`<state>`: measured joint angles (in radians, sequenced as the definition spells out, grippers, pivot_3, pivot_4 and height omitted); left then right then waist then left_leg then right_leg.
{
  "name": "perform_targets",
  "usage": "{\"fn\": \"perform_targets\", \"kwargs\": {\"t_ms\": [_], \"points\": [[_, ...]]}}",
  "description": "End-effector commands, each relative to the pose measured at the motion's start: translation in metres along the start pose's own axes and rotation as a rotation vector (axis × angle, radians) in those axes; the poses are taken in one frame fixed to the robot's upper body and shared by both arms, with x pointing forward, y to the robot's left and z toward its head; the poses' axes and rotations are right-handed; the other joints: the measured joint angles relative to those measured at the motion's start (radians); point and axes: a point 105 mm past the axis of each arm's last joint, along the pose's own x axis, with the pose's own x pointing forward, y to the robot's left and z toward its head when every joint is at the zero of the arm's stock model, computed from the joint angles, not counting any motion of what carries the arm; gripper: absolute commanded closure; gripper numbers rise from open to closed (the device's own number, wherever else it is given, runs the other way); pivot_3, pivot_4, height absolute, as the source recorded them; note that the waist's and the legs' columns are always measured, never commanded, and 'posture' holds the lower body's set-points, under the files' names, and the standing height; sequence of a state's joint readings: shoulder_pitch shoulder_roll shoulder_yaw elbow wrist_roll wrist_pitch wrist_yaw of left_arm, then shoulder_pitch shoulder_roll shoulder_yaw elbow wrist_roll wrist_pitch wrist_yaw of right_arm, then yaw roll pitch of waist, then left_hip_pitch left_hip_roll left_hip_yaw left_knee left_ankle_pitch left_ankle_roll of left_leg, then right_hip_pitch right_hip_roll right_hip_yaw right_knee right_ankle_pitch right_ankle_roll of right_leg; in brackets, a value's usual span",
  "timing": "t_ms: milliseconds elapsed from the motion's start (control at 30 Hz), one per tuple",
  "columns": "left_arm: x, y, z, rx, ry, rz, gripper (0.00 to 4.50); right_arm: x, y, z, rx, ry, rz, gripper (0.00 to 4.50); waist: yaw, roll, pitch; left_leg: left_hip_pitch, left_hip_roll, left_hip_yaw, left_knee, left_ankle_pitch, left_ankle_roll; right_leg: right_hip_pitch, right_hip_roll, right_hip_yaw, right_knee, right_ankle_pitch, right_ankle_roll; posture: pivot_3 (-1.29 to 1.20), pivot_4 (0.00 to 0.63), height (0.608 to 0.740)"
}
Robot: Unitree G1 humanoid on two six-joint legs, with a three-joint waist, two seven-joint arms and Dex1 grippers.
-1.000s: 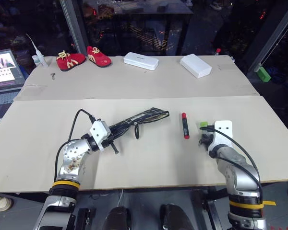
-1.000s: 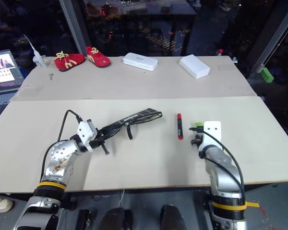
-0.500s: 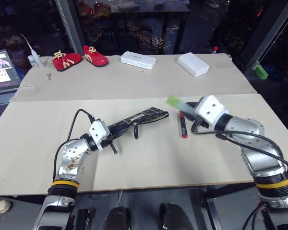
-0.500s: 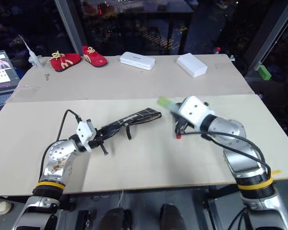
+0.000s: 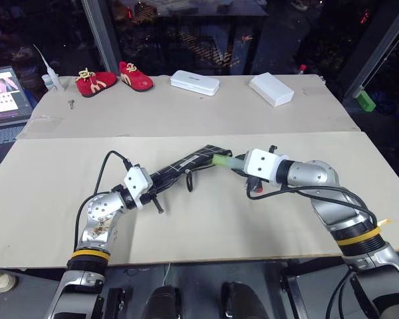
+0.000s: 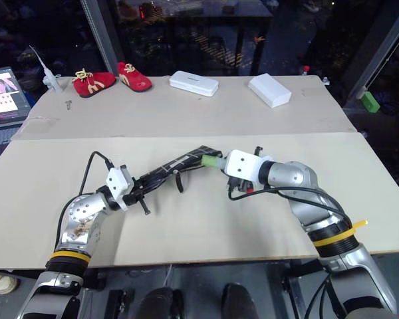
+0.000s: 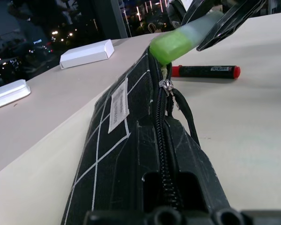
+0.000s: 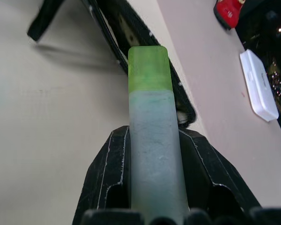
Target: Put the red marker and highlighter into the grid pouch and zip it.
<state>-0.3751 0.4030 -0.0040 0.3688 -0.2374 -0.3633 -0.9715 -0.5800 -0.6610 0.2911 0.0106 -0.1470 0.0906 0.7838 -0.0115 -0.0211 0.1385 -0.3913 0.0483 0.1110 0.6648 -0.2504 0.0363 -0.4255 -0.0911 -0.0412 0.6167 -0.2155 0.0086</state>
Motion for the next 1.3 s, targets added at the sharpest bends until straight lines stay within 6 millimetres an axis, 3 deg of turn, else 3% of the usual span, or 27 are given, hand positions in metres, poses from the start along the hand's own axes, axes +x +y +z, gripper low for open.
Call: {"fn": "perform_targets", "kwargs": {"t_ms": [33,167,400,600,733,833,867,1033,1167,1300], "points": [[0.002,0.002,0.011,0.035,-0.034,-0.012,4.5,0.001,-0.009,0.007,-0.088,-0.01,-0.018,3.44,0.0,0.0,0.0,0.0,0.0,0.0,0.0,0.0,0.0,0.0,0.0,0.0,0.0,0.0,0.0,0.0,0.15,0.74],[0.002,0.002,0.011,0.037,-0.034,-0.015,4.5,0.006,-0.008,0.01,-0.125,-0.008,-0.007,3.44,-0.002,0.0,0.0,0.0,0.0,0.0,0.0,0.0,0.0,0.0,0.0,0.0,0.0,0.0,0.0,0.0,0.15,0.74],[0.004,0.003,0.012,0.042,-0.034,-0.03,4.5,0.037,0.0,0.04,-0.288,-0.081,0.061,3.44,-0.006,0.0,0.0,0.002,0.0,0.001,0.0,0.001,-0.001,0.0,0.002,0.0,0.003,0.0,0.0,0.0,0.15,0.74],[0.005,0.003,0.013,0.043,-0.034,-0.044,4.5,0.059,0.021,0.068,-0.392,-0.202,0.135,3.44,-0.002,0.0,0.0,0.001,0.0,0.002,0.0,0.001,-0.001,-0.001,0.0,0.0,0.004,0.0,0.0,0.0,0.15,0.74],[0.006,0.004,0.014,0.045,-0.035,-0.049,4.5,0.07,0.035,0.072,-0.453,-0.243,0.172,3.44,-0.002,0.0,0.0,0.001,0.0,0.002,0.0,0.001,-0.001,-0.001,0.0,0.0,0.004,0.0,0.0,0.0,0.15,0.74],[0.006,0.005,0.015,0.048,-0.037,-0.049,4.5,0.072,0.032,0.071,-0.422,-0.251,0.142,3.44,-0.003,0.0,0.0,0.001,0.0,0.003,0.0,0.001,-0.001,-0.001,0.0,0.0,0.006,0.0,-0.001,0.0,0.15,0.74],[0.006,0.005,0.015,0.049,-0.037,-0.048,4.5,0.072,0.029,0.07,-0.4,-0.249,0.131,2.42,-0.003,0.0,0.0,0.001,0.0,0.003,0.0,0.001,-0.002,-0.001,0.001,0.0,0.006,0.0,-0.001,0.0,0.15,0.74],[0.004,0.006,0.013,0.048,-0.033,-0.041,4.5,0.063,0.01,0.058,-0.329,-0.22,0.076,0.79,-0.003,0.0,0.0,0.001,0.0,0.003,0.0,0.001,-0.002,-0.002,0.0,0.0,0.007,0.0,-0.001,0.0,0.15,0.74],[0.003,0.006,0.013,0.046,-0.031,-0.037,4.5,0.049,-0.006,0.05,-0.281,-0.224,0.045,0.79,-0.003,0.0,0.0,0.001,0.0,0.002,0.0,0.001,-0.002,-0.002,0.0,0.0,0.007,0.0,-0.001,0.0,0.15,0.74],[0.003,0.005,0.012,0.043,-0.029,-0.03,4.5,0.001,-0.027,0.043,0.022,-0.32,0.036,0.79,0.004,0.0,0.0,0.001,0.001,0.002,0.0,0.001,-0.002,-0.001,0.0,-0.001,0.006,0.0,-0.001,0.0,0.15,0.74]]}}
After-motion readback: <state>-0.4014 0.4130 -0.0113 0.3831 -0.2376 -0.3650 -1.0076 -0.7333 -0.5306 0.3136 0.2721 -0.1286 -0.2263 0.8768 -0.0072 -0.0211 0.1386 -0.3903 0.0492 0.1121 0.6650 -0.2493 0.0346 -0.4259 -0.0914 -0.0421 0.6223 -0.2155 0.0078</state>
